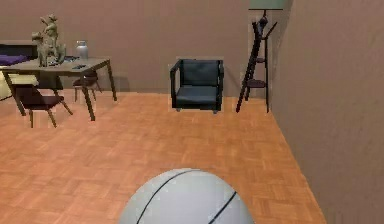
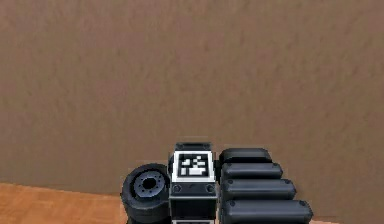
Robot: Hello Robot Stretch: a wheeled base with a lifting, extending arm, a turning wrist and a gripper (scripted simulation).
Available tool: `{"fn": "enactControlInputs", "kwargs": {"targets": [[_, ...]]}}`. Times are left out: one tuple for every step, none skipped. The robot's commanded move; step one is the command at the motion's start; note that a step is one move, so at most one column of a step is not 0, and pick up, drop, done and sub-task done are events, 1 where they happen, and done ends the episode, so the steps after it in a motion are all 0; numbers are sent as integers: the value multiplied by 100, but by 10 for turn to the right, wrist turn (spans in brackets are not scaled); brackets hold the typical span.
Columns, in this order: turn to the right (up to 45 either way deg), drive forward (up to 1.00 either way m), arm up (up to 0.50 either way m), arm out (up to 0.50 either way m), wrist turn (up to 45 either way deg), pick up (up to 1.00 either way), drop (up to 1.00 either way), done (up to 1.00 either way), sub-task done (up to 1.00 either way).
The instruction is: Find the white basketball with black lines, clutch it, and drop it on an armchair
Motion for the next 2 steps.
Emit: {"fn": "enactControlInputs", "kwargs": {"targets": [[0, 100, 0, 0, 0, 0, 0, 0, 0], [0, 100, 0, 0, 0, 0, 0, 0, 0]]}}
